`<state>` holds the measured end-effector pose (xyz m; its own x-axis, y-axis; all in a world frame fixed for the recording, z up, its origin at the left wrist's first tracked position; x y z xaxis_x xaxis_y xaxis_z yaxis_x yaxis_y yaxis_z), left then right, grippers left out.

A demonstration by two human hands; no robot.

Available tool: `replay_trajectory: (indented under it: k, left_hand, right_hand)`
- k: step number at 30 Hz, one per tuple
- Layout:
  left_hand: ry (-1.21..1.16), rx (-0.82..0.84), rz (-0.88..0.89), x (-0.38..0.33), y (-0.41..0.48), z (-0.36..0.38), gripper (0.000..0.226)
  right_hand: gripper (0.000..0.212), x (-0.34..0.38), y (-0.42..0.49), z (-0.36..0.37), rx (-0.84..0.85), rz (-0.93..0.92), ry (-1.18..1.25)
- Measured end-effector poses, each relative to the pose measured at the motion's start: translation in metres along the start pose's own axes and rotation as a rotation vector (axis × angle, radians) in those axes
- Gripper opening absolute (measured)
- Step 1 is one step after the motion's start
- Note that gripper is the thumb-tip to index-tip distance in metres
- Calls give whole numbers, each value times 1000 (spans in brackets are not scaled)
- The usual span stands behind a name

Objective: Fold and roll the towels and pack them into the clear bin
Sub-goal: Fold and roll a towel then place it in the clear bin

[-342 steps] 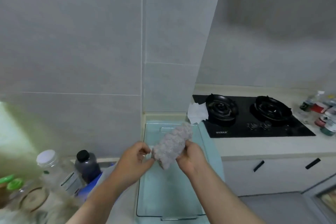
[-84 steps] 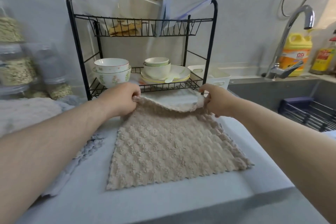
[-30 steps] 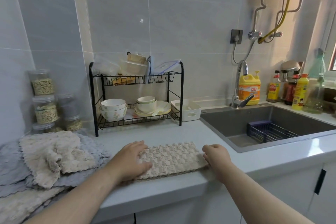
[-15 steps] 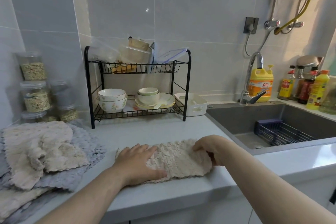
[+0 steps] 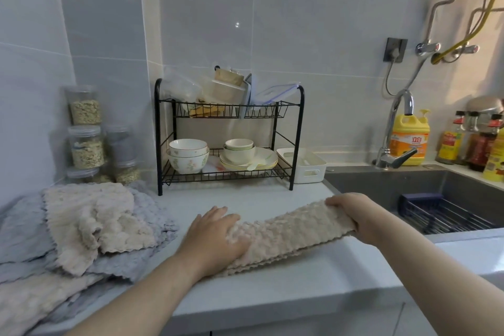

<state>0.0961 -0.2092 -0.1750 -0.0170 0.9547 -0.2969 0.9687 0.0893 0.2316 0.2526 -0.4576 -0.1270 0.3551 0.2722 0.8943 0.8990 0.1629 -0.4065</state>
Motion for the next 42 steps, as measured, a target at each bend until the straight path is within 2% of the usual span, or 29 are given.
replay_trajectory:
  k: [3, 5, 8, 12, 16, 19, 21, 23, 27, 28, 31, 33, 37, 40, 42]
  left_hand:
    - [-7, 38, -80, 44, -28, -4, 66]
    - [-87, -27, -105, 56, -29, -1, 58]
    - [-91, -78, -105, 57, -20, 4, 42]
    - [-129, -132, -154, 64, -19, 4, 27]
    - [-135, -139, -145, 64, -20, 2, 23]
    - [-172, -152, -134, 64, -22, 2, 20]
    - [-186, -171, -132, 63, -22, 1, 19]
    - [-179, -175, -126, 63, -22, 1, 19]
    - [-178, -163, -139, 63, -20, 1, 17]
    - [-181, -160, -145, 64, -19, 2, 16]
    - [-182, -137, -161, 65, -18, 3, 14]
    - [-175, -99, -124, 65, -18, 3, 20]
    - [-58, 18, 18, 50, -21, -2, 43]
    - [5, 75, -14, 47, -22, -3, 58]
    - [28, 67, -11, 46, -22, -3, 56]
  right_hand:
    - [39, 11, -13, 0, -14, -91, -75]
    - [58, 16, -18, 6, -8, -125, -122]
    - [70, 21, -25, 22, 12, -146, -134]
    - [64, 23, -45, 65, 99, -168, -162]
    - [68, 20, -46, 115, 160, -231, -268]
    - [62, 16, -45, 145, 180, -267, -345]
    - [51, 12, -43, 152, 144, -307, -390]
    - [40, 11, -39, 146, 24, -394, -486]
    - [18, -1, -35, 133, -178, -516, -932]
    - [19, -5, -36, 135, -186, -509, -1000]
    - [42, -14, -36, 148, -166, -456, -1153]
    - [38, -16, -31, 157, -161, -434, -1244]
    - [16, -8, -25, 153, -149, -418, -1043]
    - [25, 6, -33, 152, -196, -523, -900]
    - [24, 9, -39, 161, -169, -555, -828]
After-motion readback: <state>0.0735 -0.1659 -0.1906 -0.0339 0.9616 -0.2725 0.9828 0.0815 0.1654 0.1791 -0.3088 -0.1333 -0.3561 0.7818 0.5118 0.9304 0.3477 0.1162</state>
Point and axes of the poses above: each hand's wrist, its own y-axis towards the middle knuckle, its own z-axis out of the palm, x = y × z, the point moved 3 cm from there along y, towards the middle knuckle, and after that the axes turned 11 degrees about z, right-handed, at the moved point
